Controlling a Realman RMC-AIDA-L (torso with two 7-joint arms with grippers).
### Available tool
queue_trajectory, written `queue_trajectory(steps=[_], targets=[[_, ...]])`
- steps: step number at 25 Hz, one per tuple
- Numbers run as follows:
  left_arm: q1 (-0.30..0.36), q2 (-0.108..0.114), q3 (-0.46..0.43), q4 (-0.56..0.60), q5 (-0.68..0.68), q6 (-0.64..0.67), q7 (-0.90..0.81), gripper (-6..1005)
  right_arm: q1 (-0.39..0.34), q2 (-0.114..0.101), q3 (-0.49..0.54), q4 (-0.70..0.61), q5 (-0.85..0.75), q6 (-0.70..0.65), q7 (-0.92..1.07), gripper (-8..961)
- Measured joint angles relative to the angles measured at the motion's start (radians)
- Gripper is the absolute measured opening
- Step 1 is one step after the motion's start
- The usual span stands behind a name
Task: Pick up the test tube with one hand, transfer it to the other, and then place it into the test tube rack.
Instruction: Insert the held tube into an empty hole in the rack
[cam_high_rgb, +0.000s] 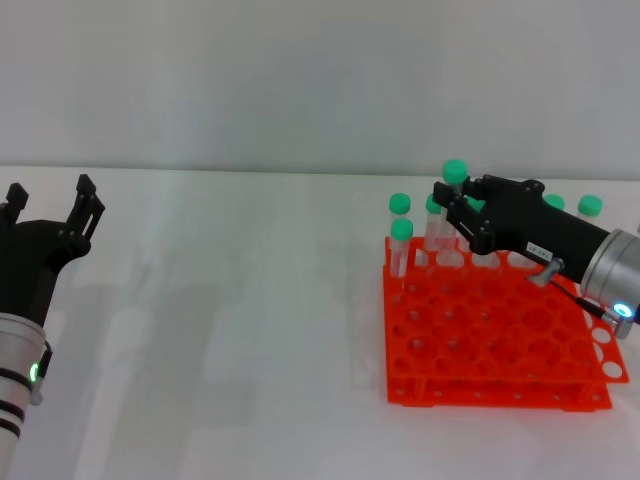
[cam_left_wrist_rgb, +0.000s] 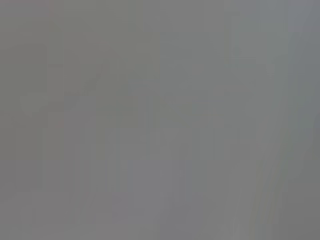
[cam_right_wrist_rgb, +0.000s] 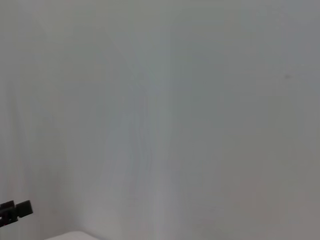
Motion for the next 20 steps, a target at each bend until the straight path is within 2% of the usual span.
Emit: queue_trajectory(steps=[9, 15, 20], targets=[[-0.015, 0.0, -0.001, 0.002, -0.001, -0.006, -0.004, 846, 0.005, 0.0, -0.207, -0.003, 0.24, 0.04, -0.091, 233], [-0.017, 0.0, -0.001, 0.0, -0.001, -0.006, -0.005, 843, 0.002, 0.0, -0.234, -0.001, 0.272, 0.064, -0.094, 236], [-0.017, 0.0, -0.001, 0.0, -0.001, -0.006, -0.005, 841, 0.001, 0.0, -0.337, -0.001, 0.4, 0.095, -0.144, 239]])
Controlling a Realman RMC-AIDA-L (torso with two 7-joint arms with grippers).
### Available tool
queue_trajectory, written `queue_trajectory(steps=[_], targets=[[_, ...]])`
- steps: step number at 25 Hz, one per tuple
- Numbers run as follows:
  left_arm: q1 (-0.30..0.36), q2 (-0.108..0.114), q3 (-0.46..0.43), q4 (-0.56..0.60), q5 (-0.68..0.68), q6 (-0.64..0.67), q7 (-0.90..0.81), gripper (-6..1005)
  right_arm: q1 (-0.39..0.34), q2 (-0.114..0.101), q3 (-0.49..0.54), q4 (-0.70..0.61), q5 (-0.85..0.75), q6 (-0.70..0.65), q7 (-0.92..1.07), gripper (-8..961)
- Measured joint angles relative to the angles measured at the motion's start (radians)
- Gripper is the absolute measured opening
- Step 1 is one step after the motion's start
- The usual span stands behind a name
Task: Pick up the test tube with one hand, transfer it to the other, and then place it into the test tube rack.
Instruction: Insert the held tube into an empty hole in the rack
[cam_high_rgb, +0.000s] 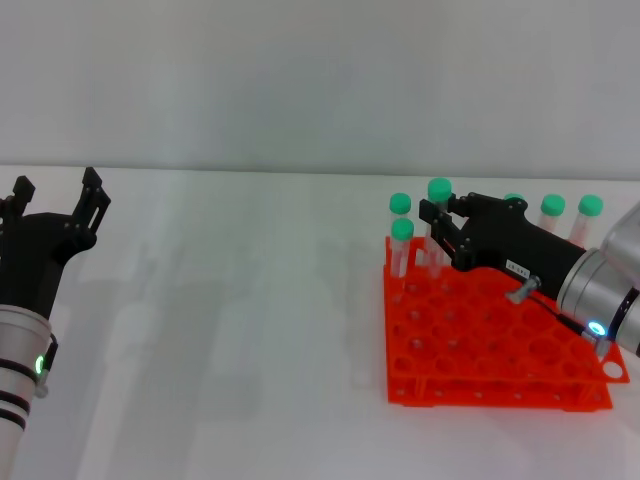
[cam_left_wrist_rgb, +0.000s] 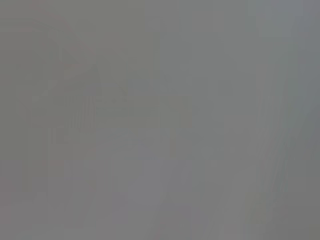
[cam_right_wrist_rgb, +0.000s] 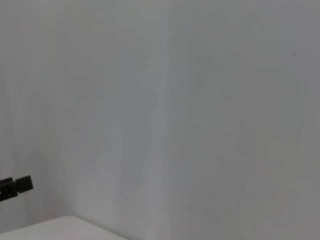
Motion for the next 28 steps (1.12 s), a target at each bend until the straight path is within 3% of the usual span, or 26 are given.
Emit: queue_trajectory(steps=[6, 28], targets=[[0.004, 0.0, 0.0, 0.0, 0.001, 0.0, 0.0, 840, 0.003, 0.0, -0.11, 0.0, 0.155, 0.027, -0.076, 242], [0.012, -0.003, 0.043, 0.011, 0.003, 0.012, -0.012, 836, -0.018, 0.0, -0.222, -0.011, 0.266, 0.121, -0.115, 253]])
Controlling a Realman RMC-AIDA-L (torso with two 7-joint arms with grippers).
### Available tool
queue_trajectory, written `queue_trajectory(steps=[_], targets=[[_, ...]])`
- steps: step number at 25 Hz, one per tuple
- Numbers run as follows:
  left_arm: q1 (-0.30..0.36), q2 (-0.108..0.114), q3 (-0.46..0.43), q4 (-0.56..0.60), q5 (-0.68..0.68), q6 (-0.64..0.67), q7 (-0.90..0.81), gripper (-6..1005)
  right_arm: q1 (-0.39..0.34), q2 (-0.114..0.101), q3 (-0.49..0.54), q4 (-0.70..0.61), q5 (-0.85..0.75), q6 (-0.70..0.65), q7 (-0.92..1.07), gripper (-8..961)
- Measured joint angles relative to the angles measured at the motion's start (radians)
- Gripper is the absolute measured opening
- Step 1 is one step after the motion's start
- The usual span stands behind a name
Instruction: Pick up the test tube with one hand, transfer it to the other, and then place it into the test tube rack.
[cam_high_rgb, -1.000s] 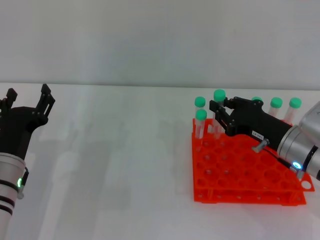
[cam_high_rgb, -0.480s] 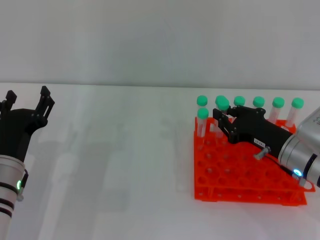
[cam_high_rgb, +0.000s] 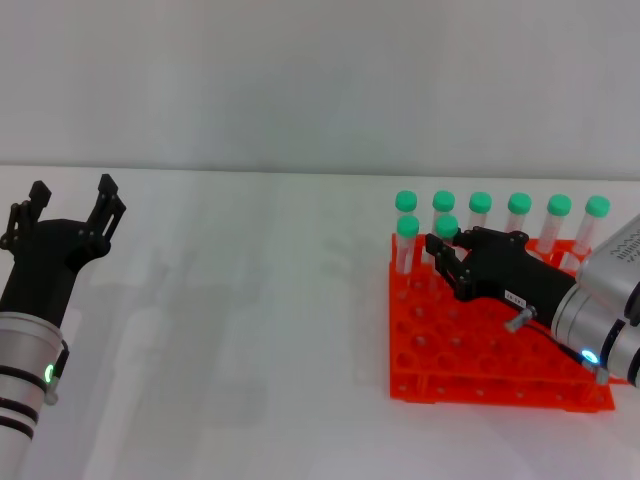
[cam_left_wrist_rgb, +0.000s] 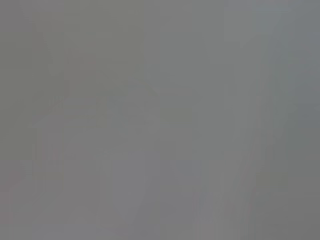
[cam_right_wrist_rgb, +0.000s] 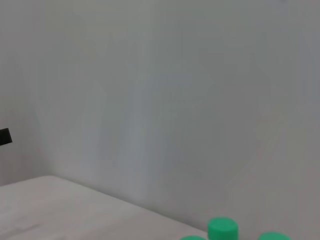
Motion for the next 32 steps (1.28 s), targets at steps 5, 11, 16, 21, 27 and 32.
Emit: queue_trajectory(steps=[5, 11, 16, 21, 27, 32], targets=[[0.003, -0.001, 0.001, 0.004, 0.0, 0.002, 0.0, 836, -0.027, 0.0, 0.007, -0.014, 0.0, -0.008, 0.009, 255], [0.003, 0.0, 0.003, 0.016, 0.0, 0.002, -0.001, 835, -0.085, -0.011, 0.036, -0.045, 0.0, -0.055, 0.039, 527], [-0.011, 0.002, 0.003, 0.016, 0.0, -0.003, -0.001, 834, -0.173, -0.015, 0.104, -0.052, -0.004, -0.191, 0.046, 714], [-0.06, 0.001, 0.027, 0.013, 0.0, -0.054, -0.001, 833, -0.263, -0.013, 0.294, -0.001, -0.002, -0.309, -0.018, 745], [-0.095, 0.001, 0.031, 0.012, 0.001, -0.124, -0.001, 832, -0.253, -0.008, 0.583, 0.122, 0.003, -0.263, -0.161, 775], [-0.094, 0.0, 0.036, 0.014, 0.001, -0.126, -0.001, 832, -0.226, -0.013, 0.653, 0.149, 0.003, -0.196, -0.186, 769]])
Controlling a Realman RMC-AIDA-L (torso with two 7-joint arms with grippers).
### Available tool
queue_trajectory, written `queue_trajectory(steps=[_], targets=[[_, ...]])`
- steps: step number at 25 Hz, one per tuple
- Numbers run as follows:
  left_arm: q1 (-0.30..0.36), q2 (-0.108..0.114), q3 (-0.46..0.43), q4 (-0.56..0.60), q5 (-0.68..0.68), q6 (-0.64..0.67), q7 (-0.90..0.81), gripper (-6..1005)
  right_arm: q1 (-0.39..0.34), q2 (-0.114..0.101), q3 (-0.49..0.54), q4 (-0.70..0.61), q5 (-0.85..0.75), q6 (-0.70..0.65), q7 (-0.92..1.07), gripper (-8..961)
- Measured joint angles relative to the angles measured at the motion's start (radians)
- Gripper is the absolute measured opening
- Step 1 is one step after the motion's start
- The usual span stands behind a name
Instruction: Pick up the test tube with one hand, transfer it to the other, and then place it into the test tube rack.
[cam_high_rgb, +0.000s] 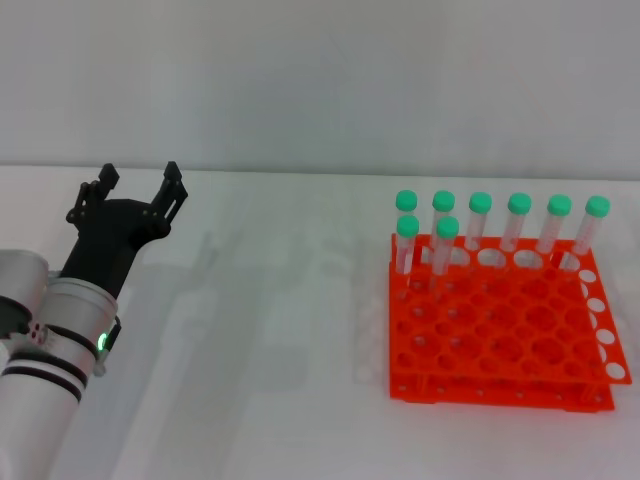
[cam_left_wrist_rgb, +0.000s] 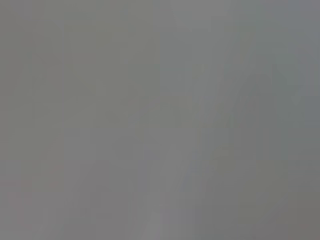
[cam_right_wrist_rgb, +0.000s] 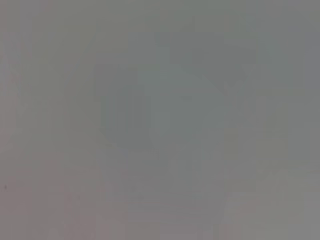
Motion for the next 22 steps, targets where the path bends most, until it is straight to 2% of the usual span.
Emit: queue_trajectory(steps=[6, 22], targets=[[0.006, -0.002, 0.024, -0.005, 0.001, 0.0, 0.0, 832, 0.025, 0.002, 0.004, 0.0, 0.0, 0.004, -0.08, 763], [-0.02, -0.003, 0.032, -0.01, -0.011, -0.042, -0.012, 832, 0.044, -0.002, 0.091, -0.001, 0.0, 0.013, -0.084, 758]])
